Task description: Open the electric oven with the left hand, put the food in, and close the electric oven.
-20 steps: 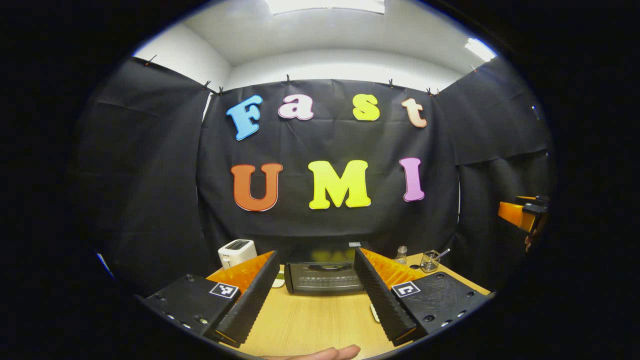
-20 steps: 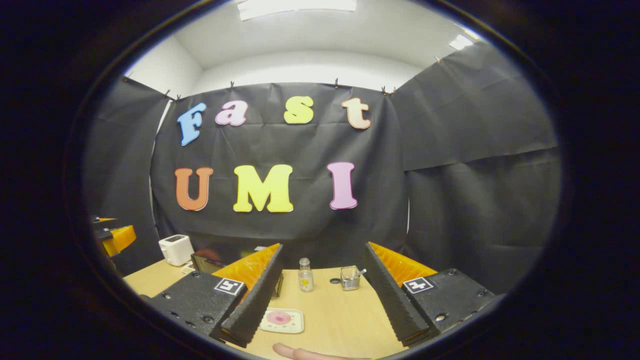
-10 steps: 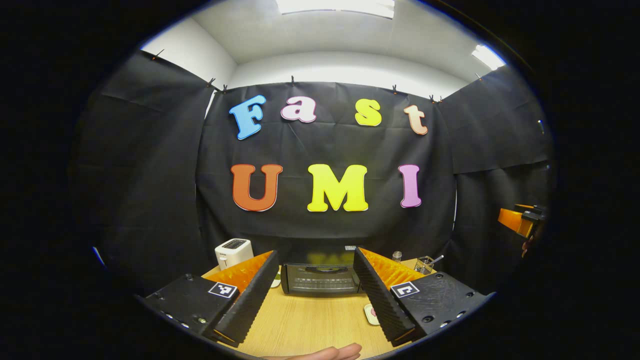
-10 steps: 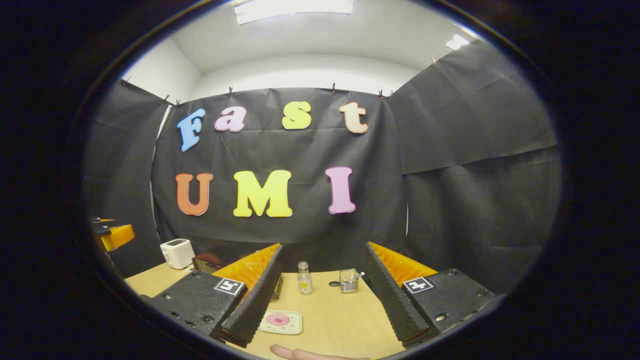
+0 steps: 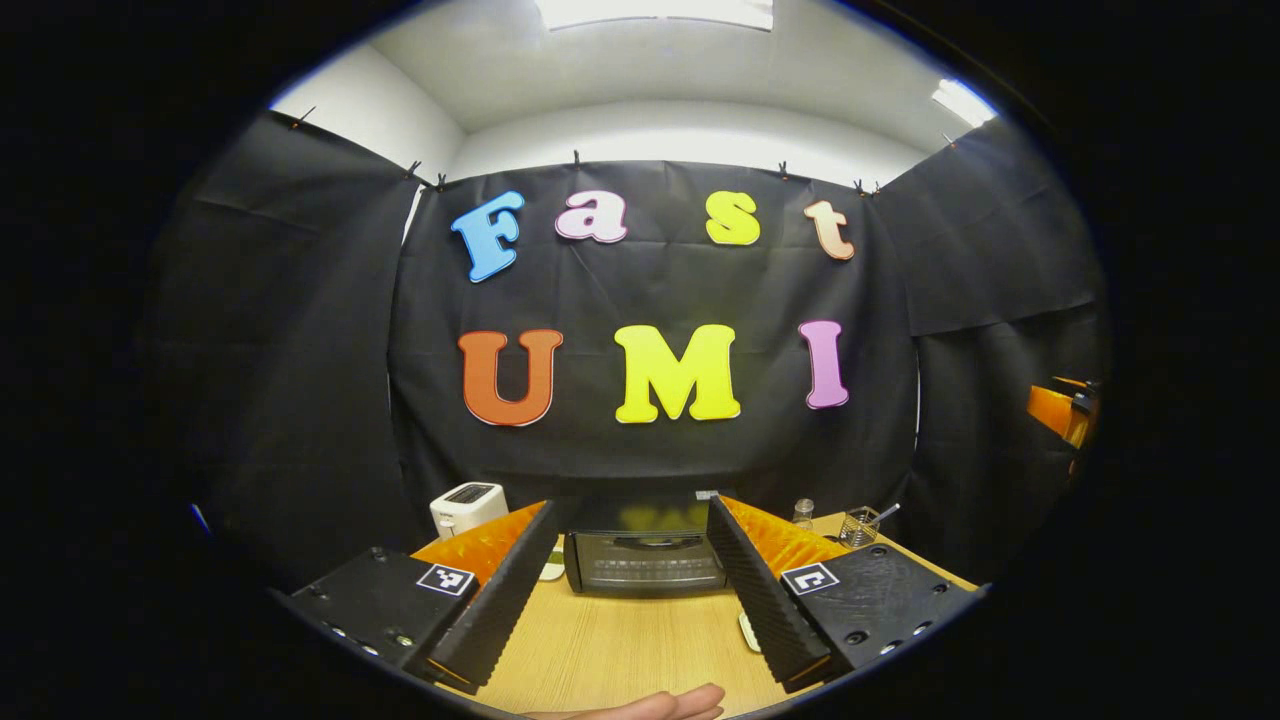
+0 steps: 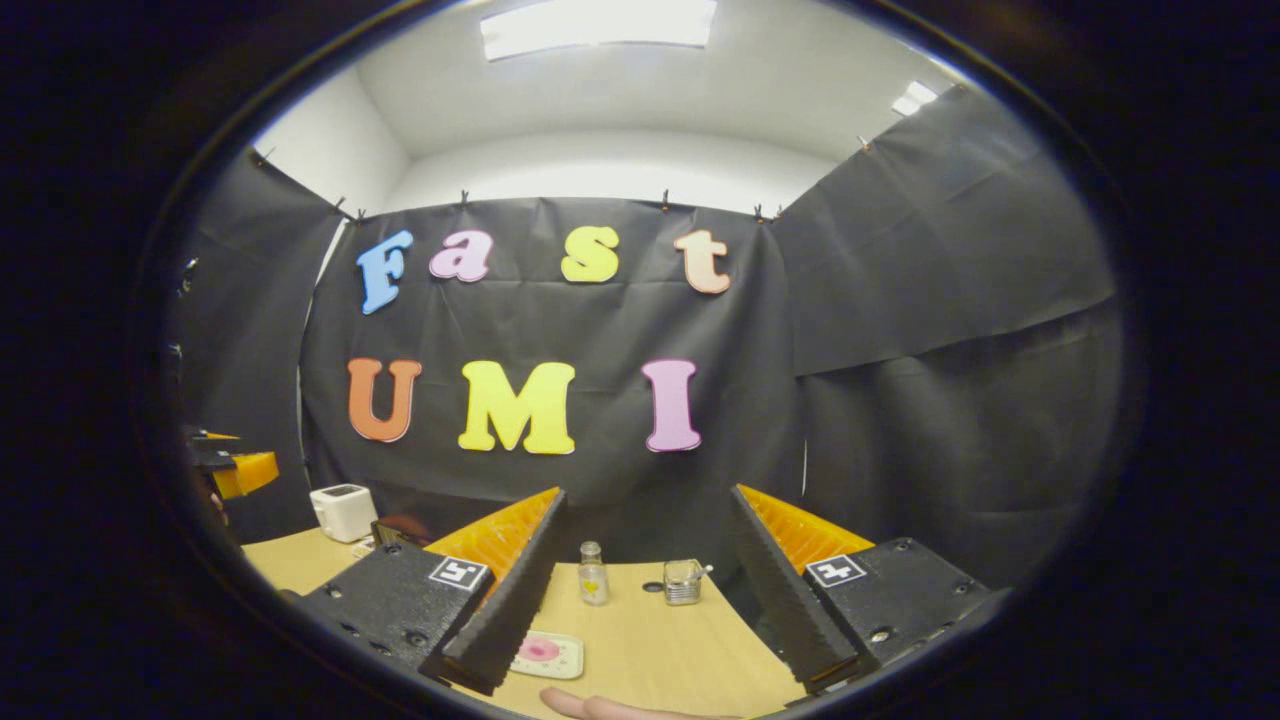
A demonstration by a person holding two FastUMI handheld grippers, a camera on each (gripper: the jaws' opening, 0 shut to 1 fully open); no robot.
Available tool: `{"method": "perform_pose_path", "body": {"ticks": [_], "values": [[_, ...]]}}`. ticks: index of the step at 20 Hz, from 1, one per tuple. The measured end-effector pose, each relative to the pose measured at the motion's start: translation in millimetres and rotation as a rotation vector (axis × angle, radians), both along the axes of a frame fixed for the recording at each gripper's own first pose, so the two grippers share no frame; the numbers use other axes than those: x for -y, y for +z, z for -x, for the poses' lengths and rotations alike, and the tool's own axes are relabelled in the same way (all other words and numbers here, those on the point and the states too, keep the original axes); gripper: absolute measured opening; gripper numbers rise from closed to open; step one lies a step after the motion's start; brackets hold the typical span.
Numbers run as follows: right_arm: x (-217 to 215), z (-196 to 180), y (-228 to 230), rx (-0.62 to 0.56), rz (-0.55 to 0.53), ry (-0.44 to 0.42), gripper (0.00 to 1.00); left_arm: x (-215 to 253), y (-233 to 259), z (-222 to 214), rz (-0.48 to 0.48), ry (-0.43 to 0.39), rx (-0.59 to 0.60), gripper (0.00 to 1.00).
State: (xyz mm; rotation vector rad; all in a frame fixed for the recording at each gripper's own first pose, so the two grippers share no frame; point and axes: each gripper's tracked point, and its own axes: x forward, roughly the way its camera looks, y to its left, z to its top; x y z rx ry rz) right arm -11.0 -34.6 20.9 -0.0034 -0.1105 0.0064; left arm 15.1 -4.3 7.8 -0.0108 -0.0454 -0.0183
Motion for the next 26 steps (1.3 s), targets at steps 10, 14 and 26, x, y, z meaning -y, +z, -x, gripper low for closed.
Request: {"method": "perform_pose_path", "body": {"ticks": [10,14,26], "values": [[4,-24,-24,-0.005,-0.063,0.065,0.96,28,-42,-115,0.001,-0.037,-0.029,0.95],[12,-33,-29,0.002,-0.057,0.079,0.96,37,-86,-177,0.023,-0.040,-0.151,0.96],[71,-39,-40,0.010,-0.021,-0.040,0.96,41,-201,-290,0.002,-0.011,-0.441,0.97]]}}
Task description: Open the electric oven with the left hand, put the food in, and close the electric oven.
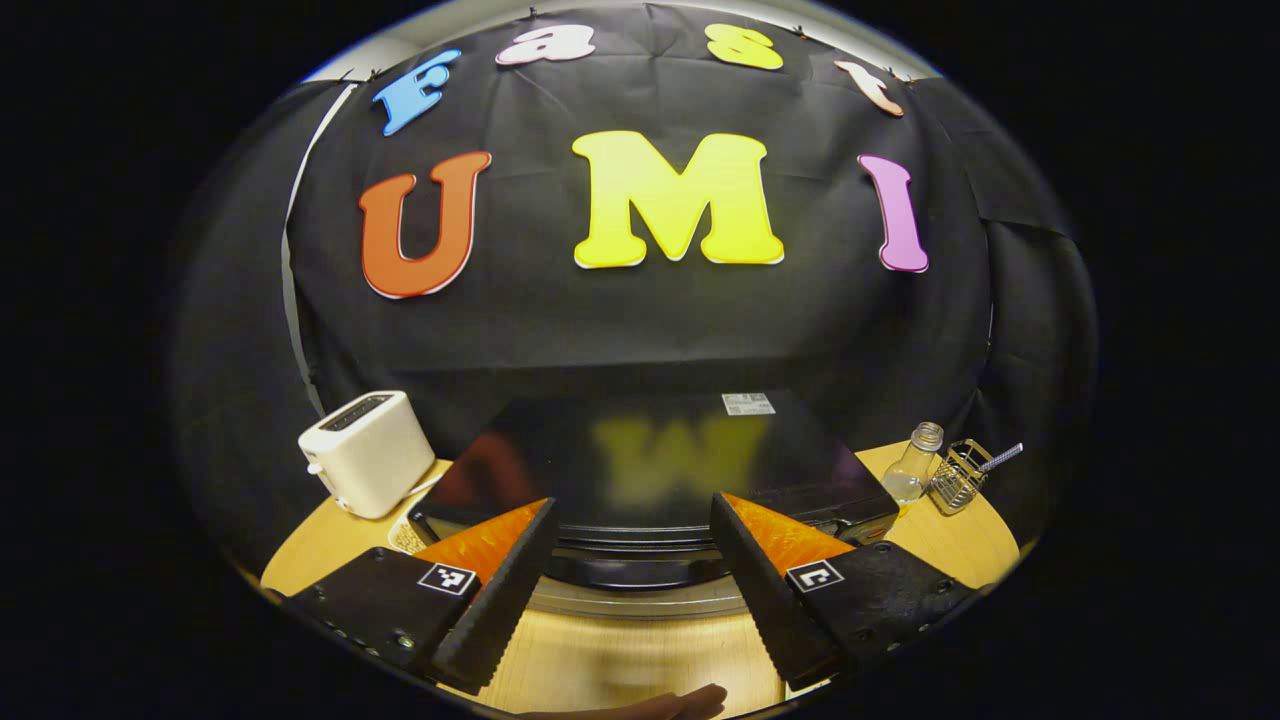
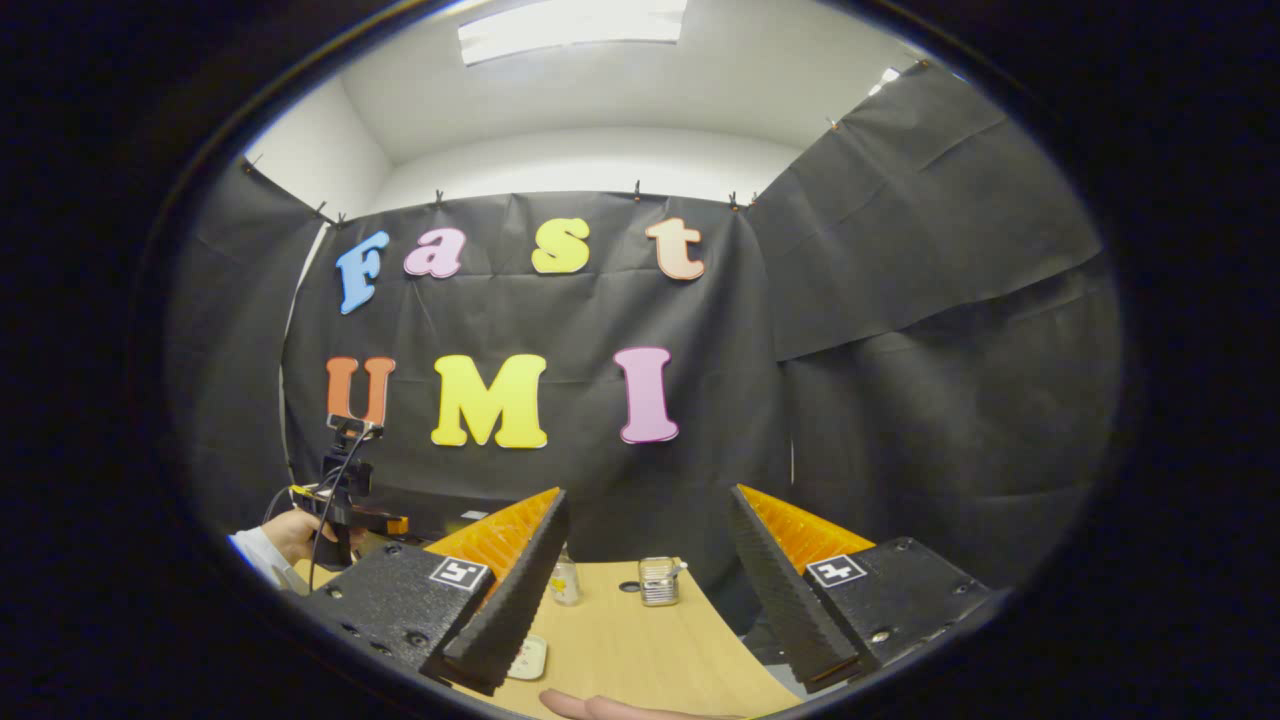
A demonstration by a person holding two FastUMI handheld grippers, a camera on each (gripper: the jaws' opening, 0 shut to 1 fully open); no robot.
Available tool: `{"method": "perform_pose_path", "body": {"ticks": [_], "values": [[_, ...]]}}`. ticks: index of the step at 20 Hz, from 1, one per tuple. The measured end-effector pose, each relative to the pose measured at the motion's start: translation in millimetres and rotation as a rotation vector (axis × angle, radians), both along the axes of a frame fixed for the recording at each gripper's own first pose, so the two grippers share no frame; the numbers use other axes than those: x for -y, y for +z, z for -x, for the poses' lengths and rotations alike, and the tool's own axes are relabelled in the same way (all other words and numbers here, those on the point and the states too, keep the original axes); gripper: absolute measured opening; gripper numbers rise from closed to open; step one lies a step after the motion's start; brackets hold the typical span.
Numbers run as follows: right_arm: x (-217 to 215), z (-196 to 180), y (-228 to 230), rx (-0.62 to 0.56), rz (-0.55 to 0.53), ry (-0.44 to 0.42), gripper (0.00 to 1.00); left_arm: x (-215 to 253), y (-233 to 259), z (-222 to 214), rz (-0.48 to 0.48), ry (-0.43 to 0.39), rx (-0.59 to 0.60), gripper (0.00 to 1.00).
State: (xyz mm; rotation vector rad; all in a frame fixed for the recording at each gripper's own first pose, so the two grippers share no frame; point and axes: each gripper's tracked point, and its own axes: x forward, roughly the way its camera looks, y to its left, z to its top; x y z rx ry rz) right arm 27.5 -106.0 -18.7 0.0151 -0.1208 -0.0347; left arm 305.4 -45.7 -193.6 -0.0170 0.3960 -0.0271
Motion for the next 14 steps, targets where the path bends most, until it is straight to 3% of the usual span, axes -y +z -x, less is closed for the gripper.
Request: {"method": "perform_pose_path", "body": {"ticks": [14], "values": [[-4,20,2,0.007,0.011,0.011,0.96,-4,-9,22,0.033,-0.032,-0.018,0.97]]}}
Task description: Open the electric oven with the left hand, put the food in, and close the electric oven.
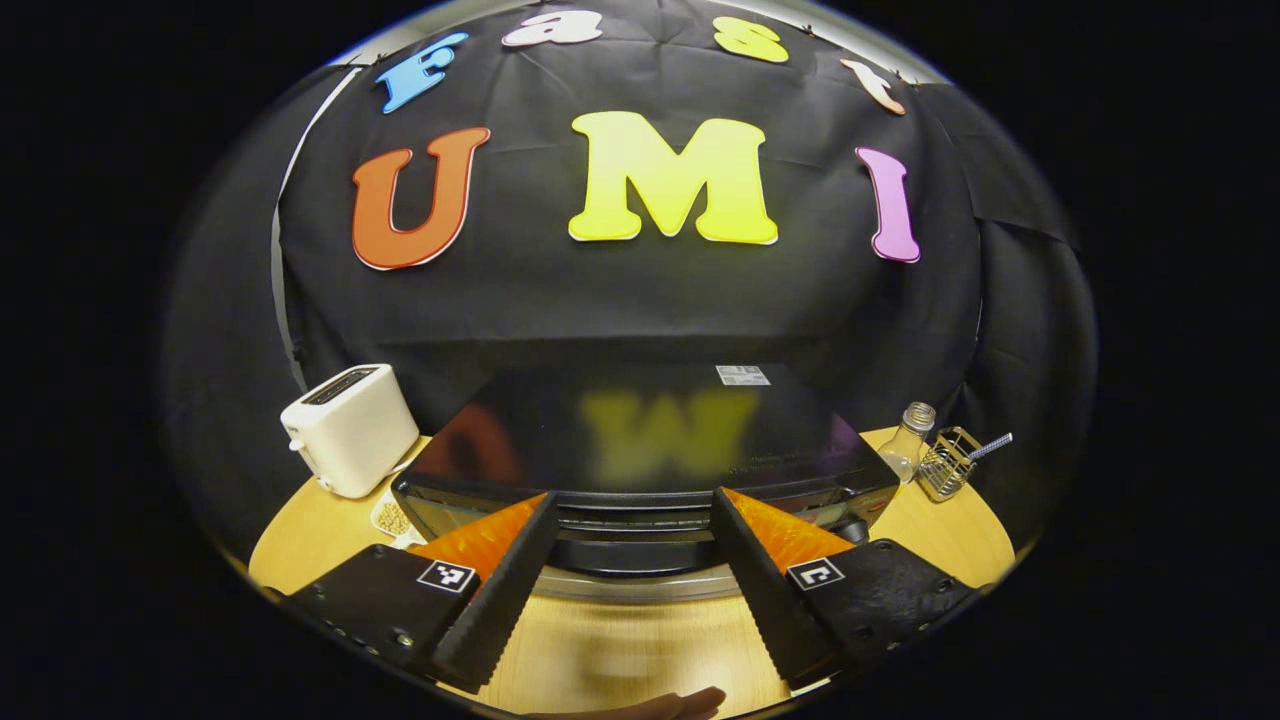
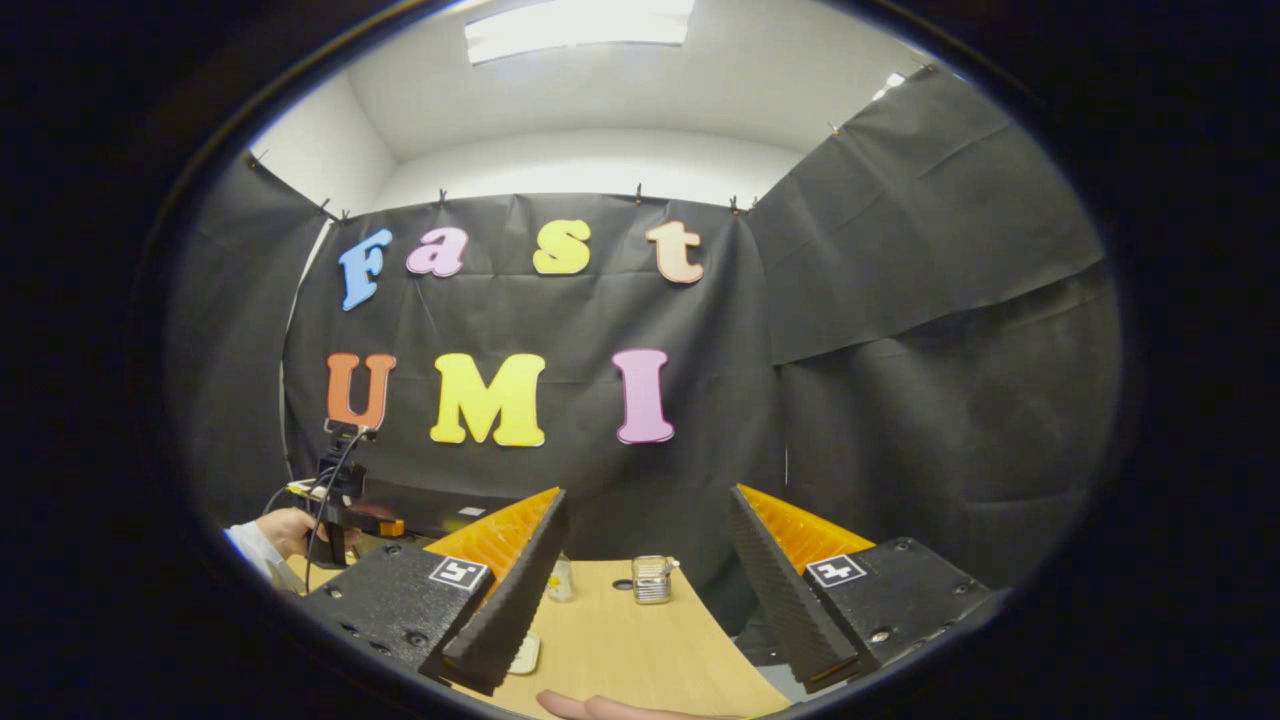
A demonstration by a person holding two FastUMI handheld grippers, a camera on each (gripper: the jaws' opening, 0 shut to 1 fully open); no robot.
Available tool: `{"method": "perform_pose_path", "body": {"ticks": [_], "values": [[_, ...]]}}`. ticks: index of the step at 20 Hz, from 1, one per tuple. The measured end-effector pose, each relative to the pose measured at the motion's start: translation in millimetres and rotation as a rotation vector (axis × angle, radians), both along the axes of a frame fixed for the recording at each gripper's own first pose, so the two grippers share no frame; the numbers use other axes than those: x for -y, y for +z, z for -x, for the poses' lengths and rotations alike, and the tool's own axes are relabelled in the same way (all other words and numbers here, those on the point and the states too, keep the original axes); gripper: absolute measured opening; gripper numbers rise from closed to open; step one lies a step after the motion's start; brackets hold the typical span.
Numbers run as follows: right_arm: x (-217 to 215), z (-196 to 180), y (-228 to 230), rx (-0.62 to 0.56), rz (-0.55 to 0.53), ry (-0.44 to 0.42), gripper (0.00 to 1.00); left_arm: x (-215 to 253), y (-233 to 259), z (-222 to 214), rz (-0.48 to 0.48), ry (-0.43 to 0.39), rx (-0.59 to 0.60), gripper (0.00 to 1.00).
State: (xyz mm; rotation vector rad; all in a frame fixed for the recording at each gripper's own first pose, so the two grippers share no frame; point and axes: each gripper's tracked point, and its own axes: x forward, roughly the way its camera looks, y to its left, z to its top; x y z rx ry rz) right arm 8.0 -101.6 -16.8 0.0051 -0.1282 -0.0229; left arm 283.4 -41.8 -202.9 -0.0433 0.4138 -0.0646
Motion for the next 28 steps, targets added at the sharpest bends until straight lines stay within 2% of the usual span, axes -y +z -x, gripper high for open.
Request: {"method": "perform_pose_path", "body": {"ticks": [5,7,16,20,28], "values": [[0,14,5,0.002,0.014,-0.015,0.96,0,-8,36,0.013,-0.029,0.009,0.97],[-5,19,5,-0.005,0.018,-0.008,0.96,-2,-10,50,-0.034,-0.050,0.024,0.96],[-18,36,3,-0.022,0.039,-0.010,0.96,-4,-49,104,-0.018,-0.037,0.008,0.95],[-23,34,0,-0.043,0.063,-0.019,0.96,-3,-73,123,-0.017,-0.036,0.006,0.95],[-38,12,-26,-0.126,0.085,0.013,0.96,2,-131,151,-0.017,-0.037,-0.097,0.96]]}}
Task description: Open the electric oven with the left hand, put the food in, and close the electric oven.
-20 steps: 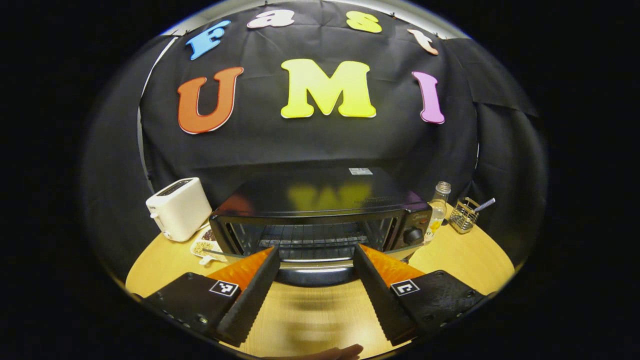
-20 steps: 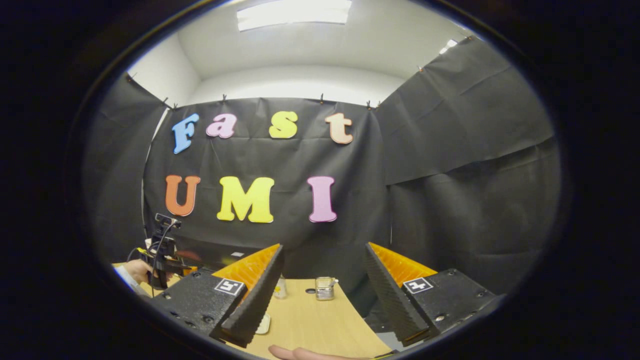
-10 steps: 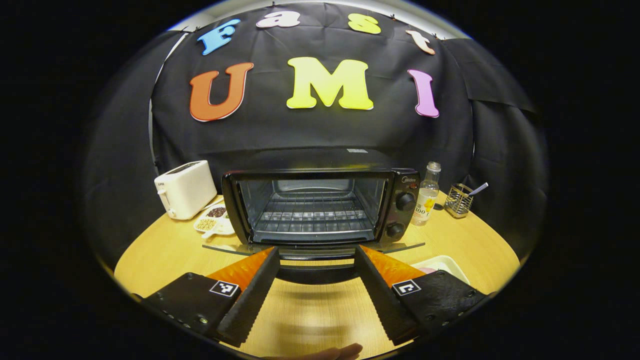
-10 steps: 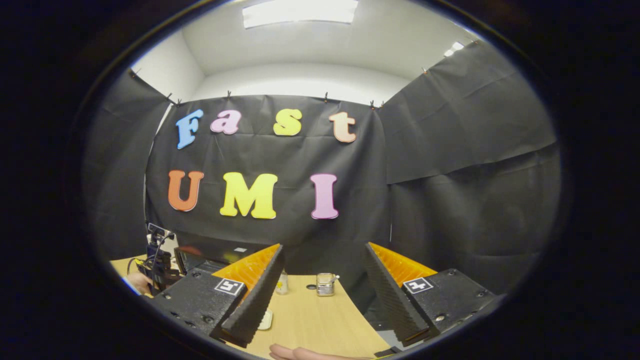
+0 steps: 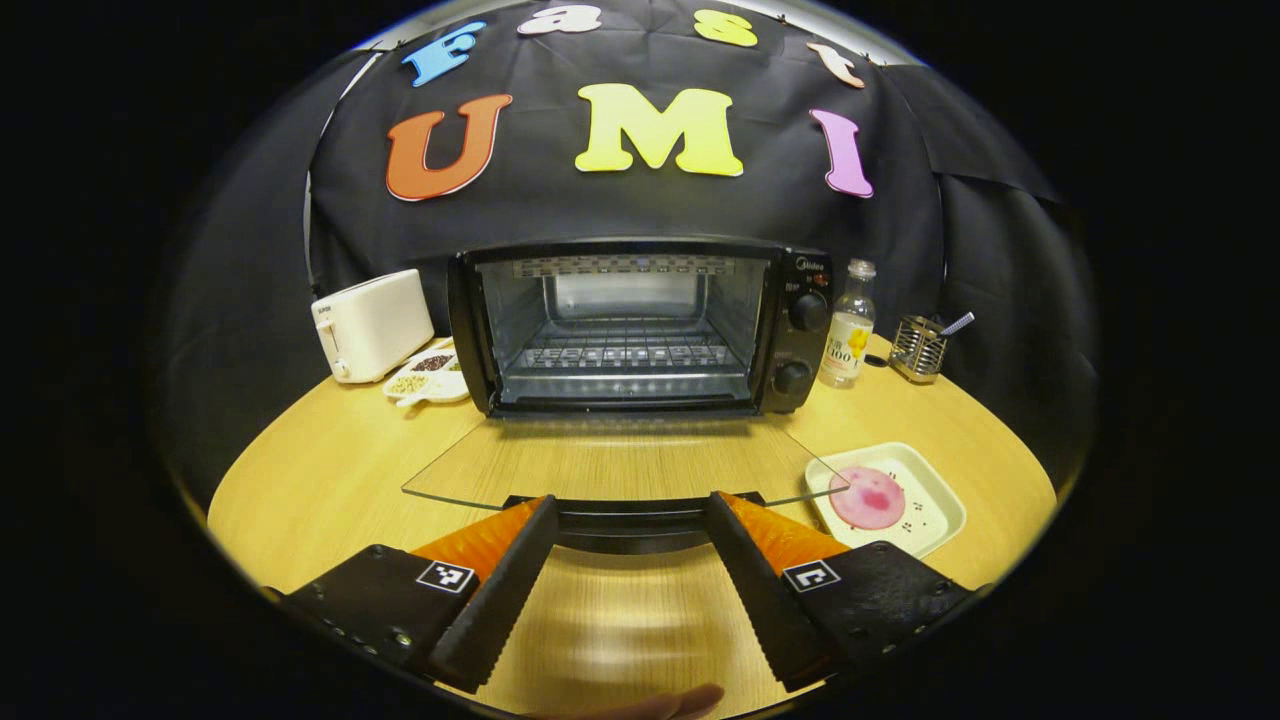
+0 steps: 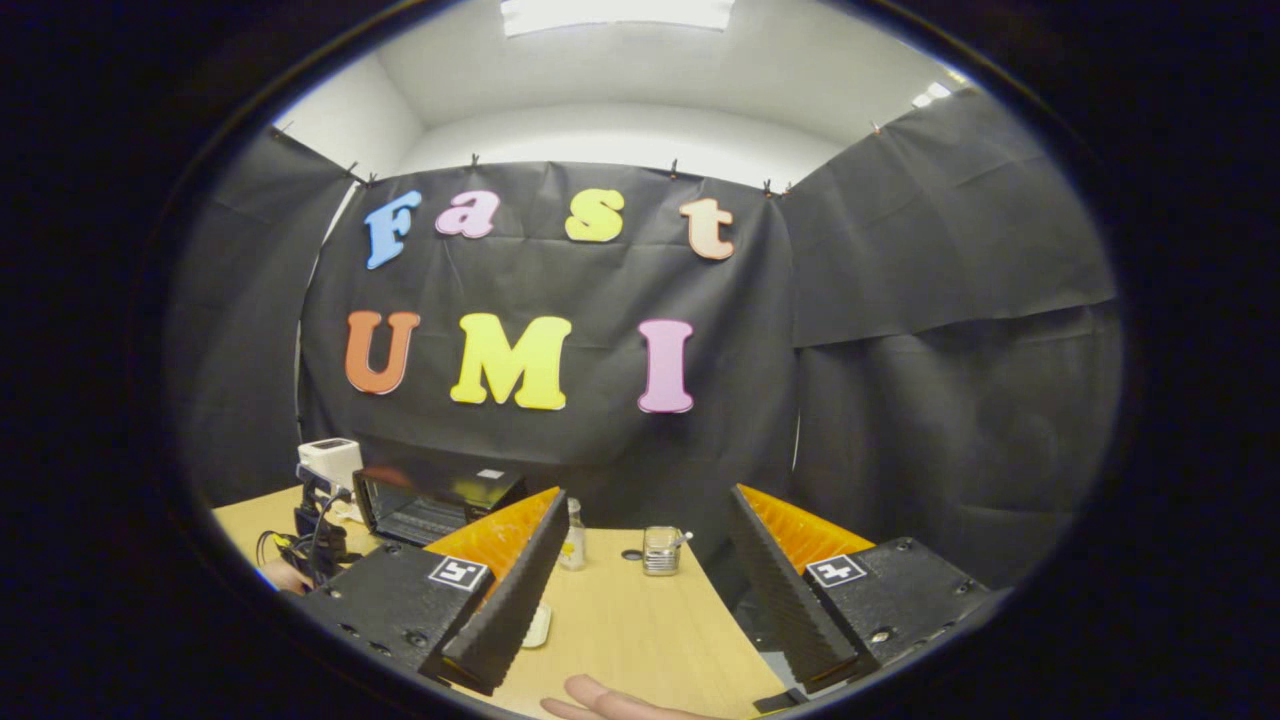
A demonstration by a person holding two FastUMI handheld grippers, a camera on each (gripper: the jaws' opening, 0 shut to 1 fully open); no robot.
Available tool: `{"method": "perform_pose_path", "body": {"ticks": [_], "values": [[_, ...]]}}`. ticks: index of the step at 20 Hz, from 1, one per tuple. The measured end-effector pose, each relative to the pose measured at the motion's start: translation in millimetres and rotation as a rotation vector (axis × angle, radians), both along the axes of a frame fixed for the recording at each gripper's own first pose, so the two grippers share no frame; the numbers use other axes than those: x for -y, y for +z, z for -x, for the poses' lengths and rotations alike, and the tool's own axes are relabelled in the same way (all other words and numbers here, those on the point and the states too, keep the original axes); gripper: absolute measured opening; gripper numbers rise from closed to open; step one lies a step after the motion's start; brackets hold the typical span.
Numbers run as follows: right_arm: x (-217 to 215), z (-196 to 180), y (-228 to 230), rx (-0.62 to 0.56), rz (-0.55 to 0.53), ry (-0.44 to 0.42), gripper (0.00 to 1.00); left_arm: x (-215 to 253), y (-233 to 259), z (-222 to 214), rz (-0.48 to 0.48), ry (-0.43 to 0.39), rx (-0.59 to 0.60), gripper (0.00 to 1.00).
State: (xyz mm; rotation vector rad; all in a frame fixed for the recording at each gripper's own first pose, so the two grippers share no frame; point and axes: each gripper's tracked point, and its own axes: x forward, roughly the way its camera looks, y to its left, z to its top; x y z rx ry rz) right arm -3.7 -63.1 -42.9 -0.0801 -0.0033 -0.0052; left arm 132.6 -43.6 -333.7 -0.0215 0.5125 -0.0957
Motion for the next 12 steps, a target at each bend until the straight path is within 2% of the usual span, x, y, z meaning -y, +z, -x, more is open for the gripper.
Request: {"method": "perform_pose_path", "body": {"ticks": [3,7,12], "values": [[-9,-15,-15,-0.047,0.015,0.022,0.96,2,-29,8,0.019,0.010,-0.091,0.96],[-16,-42,-47,-0.147,0.025,0.041,0.96,1,-19,7,0.020,0.003,-0.045,0.96],[-28,-86,-98,-0.345,0.041,0.070,0.96,-7,14,14,0.049,0.016,0.012,0.96]]}}
